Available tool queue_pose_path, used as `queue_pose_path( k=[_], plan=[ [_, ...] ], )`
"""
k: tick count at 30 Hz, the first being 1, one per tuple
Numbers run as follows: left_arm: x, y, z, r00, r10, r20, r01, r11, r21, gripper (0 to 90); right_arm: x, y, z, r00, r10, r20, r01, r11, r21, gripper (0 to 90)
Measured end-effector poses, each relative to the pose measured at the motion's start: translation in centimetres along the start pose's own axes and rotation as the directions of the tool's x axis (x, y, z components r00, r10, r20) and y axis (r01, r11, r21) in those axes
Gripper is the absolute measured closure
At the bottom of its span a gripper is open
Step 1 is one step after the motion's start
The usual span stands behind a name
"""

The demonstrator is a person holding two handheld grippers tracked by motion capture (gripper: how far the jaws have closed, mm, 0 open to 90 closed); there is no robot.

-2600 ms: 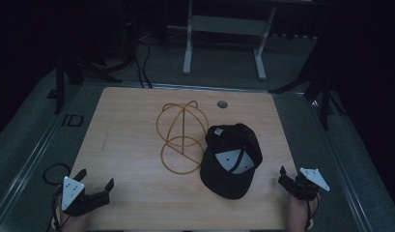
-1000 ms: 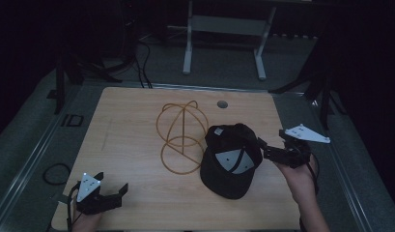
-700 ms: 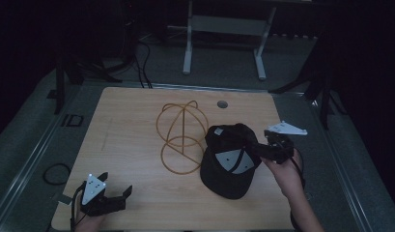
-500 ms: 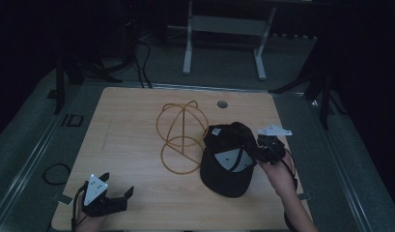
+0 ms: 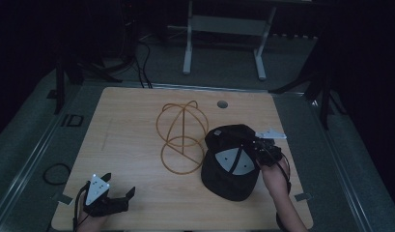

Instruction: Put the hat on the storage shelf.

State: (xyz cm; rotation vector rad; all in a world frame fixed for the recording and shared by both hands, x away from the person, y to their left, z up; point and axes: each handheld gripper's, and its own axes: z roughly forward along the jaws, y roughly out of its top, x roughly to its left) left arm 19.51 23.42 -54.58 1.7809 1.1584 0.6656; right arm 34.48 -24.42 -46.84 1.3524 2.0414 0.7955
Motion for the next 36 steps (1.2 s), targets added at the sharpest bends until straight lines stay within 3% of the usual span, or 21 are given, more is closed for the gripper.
queue_pose_path(
  k=[10,19,26,31,36],
  plan=[
    [-0.5,0.3,0.1,0.9997,0.000,0.023,0.000,1.0000,-0.001,2.2,-0.9,1.4,-1.9,0.9957,0.063,-0.067,-0.069,0.994,-0.080,88.8],
    [-2.0,1.8,0.4,0.9965,0.001,0.084,0.001,0.9997,-0.026,2.2,-1.1,2.5,-5.4,0.9949,0.059,-0.083,-0.073,0.981,-0.178,89.0],
    [-4.2,3.9,0.9,0.9906,0.052,0.126,-0.044,0.9968,-0.066,2.2,-1.5,3.3,-7.9,0.9952,0.058,-0.079,-0.075,0.968,-0.240,88.9],
    [-6.1,5.0,2.0,0.9831,0.120,0.138,-0.110,0.9911,-0.076,2.2,-1.8,3.5,-9.1,0.9940,0.063,-0.089,-0.085,0.959,-0.271,88.9],
    [-8.0,5.9,3.2,0.9734,0.154,0.169,-0.142,0.9864,-0.083,2.2,-1.7,3.5,-10.2,0.9931,0.054,-0.104,-0.083,0.952,-0.296,88.9]
  ],
)
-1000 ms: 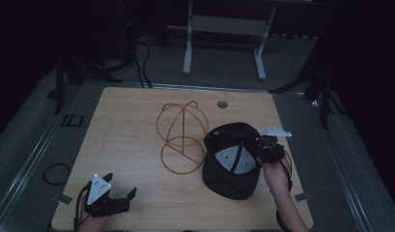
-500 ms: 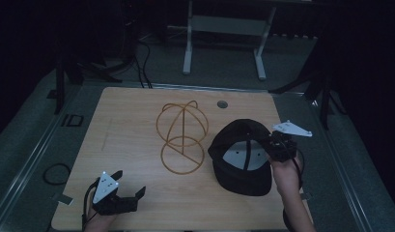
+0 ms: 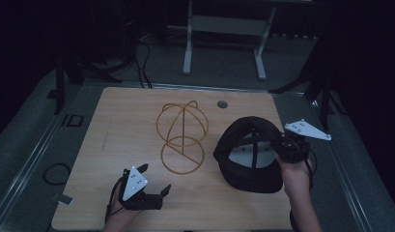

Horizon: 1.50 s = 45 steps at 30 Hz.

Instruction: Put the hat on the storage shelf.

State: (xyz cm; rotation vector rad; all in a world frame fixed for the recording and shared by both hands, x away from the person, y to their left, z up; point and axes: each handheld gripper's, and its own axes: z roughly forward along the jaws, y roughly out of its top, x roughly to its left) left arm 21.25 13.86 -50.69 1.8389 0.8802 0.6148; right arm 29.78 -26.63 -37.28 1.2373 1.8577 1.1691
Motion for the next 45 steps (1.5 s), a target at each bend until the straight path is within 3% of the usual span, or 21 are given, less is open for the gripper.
queue_pose_path(
  k=[8,15,23,35,36,39,42,44,45],
  plan=[
    [-1.9,1.9,2.3,0.9973,0.031,0.067,-0.030,0.9995,-0.009,3.2,0.6,-0.6,-0.5,0.9994,-0.004,-0.034,0.004,1.000,-0.006,88.9],
    [-3.4,4.0,4.1,0.9909,0.051,0.125,-0.049,0.9987,-0.017,4.6,1.5,-1.4,-0.6,0.9983,-0.010,-0.057,0.010,1.000,-0.001,88.9],
    [-4.9,7.0,5.6,0.9829,0.087,0.162,-0.082,0.9959,-0.040,7.3,2.8,-1.8,-0.6,0.9957,-0.039,-0.084,0.039,0.999,0.000,88.9],
    [-5.5,9.7,6.7,0.9791,0.100,0.177,-0.089,0.9938,-0.067,21.1,4.5,-1.6,-1.3,0.9889,-0.076,-0.128,0.074,0.997,-0.022,88.9],
    [-5.5,9.8,6.7,0.9819,0.097,0.162,-0.085,0.9933,-0.077,21.7,4.6,-1.6,-1.4,0.9883,-0.074,-0.133,0.072,0.997,-0.024,88.9],
    [-5.7,10.0,6.8,0.9816,0.109,0.157,-0.097,0.9921,-0.079,28.8,4.9,-1.6,-1.7,0.9869,-0.078,-0.141,0.074,0.997,-0.038,88.8],
    [-5.7,10.1,7.0,0.9844,0.085,0.154,-0.075,0.9946,-0.072,30.7,5.2,-1.5,-1.9,0.9844,-0.084,-0.155,0.078,0.996,-0.040,88.9],
    [-5.9,10.2,6.8,0.9884,0.083,0.127,-0.072,0.9935,-0.088,37.2,5.5,-1.5,-2.0,0.9835,-0.096,-0.153,0.091,0.995,-0.044,88.9],
    [-5.9,10.3,6.7,0.9878,0.076,0.136,-0.063,0.9934,-0.096,44.3,5.6,-1.5,-2.1,0.9831,-0.100,-0.154,0.094,0.995,-0.045,88.9]
  ],
)
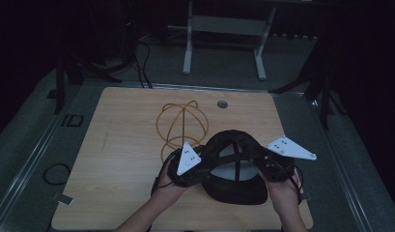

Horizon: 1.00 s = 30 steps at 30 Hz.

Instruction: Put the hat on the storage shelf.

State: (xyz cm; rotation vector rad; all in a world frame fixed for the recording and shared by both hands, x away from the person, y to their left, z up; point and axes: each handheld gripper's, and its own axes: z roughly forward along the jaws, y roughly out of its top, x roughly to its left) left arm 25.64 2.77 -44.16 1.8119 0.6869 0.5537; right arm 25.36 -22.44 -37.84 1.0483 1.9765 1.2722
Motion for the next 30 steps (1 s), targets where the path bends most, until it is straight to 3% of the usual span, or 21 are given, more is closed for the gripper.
queue_pose_path(
  k=[2,3,5,7,11,17,22,30],
  plan=[
    [-0.1,0.1,-0.1,1.0000,0.001,-0.009,-0.002,1.0000,-0.005,53.8,0.1,0.0,0.0,1.0000,0.001,-0.003,-0.001,1.000,-0.002,88.9],
    [-0.1,0.5,-0.2,0.9998,-0.007,-0.018,0.007,0.9998,-0.018,53.8,0.1,0.0,-0.1,1.0000,0.001,-0.006,-0.001,1.000,0.000,88.9],
    [-0.1,0.7,-0.3,0.9991,-0.001,-0.043,0.000,0.9996,-0.027,76.1,0.3,-0.2,-0.1,0.9999,0.002,-0.013,-0.002,1.000,0.005,88.8],
    [-0.1,0.9,-0.4,0.9983,0.009,-0.058,-0.011,0.9995,-0.029,87.3,0.4,-0.5,0.0,0.9998,0.002,-0.017,-0.002,1.000,0.011,88.8],
    [-0.4,1.3,-0.5,0.9991,0.016,-0.039,-0.017,0.9995,-0.028,88.3,0.3,-0.8,-0.1,0.9999,0.009,-0.011,-0.009,1.000,0.006,88.8],
    [-0.2,2.6,-0.9,0.9994,-0.025,-0.026,0.024,0.9991,-0.036,88.7,0.4,-1.6,-0.6,0.9992,0.020,-0.034,-0.020,1.000,0.015,88.5],
    [-0.6,3.5,-0.8,0.9997,-0.001,-0.026,0.000,0.9995,-0.030,88.8,0.2,-2.3,-1.3,0.9990,0.039,-0.022,-0.039,0.999,0.009,86.9],
    [-0.7,5.0,-0.9,0.9998,-0.001,-0.019,0.000,0.9989,-0.046,88.9,-0.2,-3.3,-1.7,0.9973,0.070,-0.020,-0.070,0.997,0.016,70.3]
  ],
)
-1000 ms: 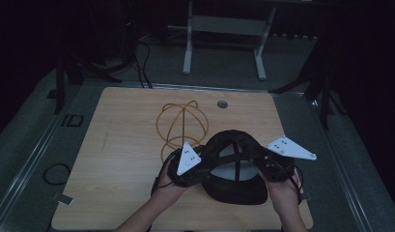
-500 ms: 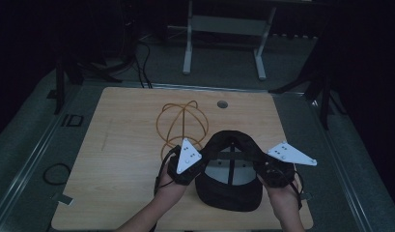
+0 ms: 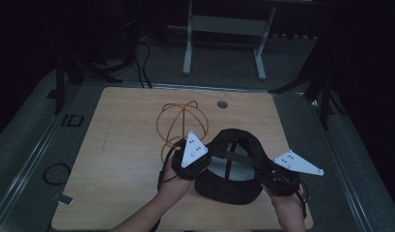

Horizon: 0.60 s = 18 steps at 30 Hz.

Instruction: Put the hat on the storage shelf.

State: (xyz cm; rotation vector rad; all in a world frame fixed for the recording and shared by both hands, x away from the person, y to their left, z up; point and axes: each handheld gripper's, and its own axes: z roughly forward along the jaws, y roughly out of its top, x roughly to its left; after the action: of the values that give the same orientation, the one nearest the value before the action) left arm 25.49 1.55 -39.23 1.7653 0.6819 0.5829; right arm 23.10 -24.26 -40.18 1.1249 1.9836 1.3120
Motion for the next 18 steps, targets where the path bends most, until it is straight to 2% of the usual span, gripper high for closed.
queue_pose_path(
  k=[5,7,10,14,16,18],
  plan=[
    [0.0,0.7,-0.1,1.0000,0.006,-0.002,-0.006,1.0000,-0.006,88.8,-0.1,-0.7,-0.8,0.9980,-0.025,-0.058,0.025,1.000,0.001,52.8],
    [-0.2,0.8,-0.2,0.9998,0.016,-0.014,-0.016,0.9998,-0.010,88.8,-0.1,-1.1,-1.2,0.9966,-0.045,-0.070,0.045,0.999,0.002,44.6],
    [-0.4,1.2,-0.3,0.9994,0.034,-0.006,-0.035,0.9994,-0.010,88.8,-0.1,-1.9,-1.7,0.9950,-0.061,-0.079,0.063,0.998,0.021,36.5],
    [-0.5,1.5,-0.5,0.9984,0.056,-0.007,-0.056,0.9984,-0.010,88.8,-0.4,-3.1,-2.1,0.9861,-0.070,-0.151,0.078,0.996,0.047,33.6],
    [-0.2,1.6,-0.6,0.9991,0.042,-0.004,-0.042,0.9990,-0.014,88.8,-0.8,-3.6,-2.5,0.9777,-0.075,-0.196,0.087,0.995,0.055,36.8],
    [0.1,1.6,-0.7,0.9992,0.039,-0.007,-0.039,0.9990,-0.021,88.8,-0.9,-4.2,-3.0,0.9720,-0.098,-0.214,0.115,0.991,0.071,37.9]
  ],
)
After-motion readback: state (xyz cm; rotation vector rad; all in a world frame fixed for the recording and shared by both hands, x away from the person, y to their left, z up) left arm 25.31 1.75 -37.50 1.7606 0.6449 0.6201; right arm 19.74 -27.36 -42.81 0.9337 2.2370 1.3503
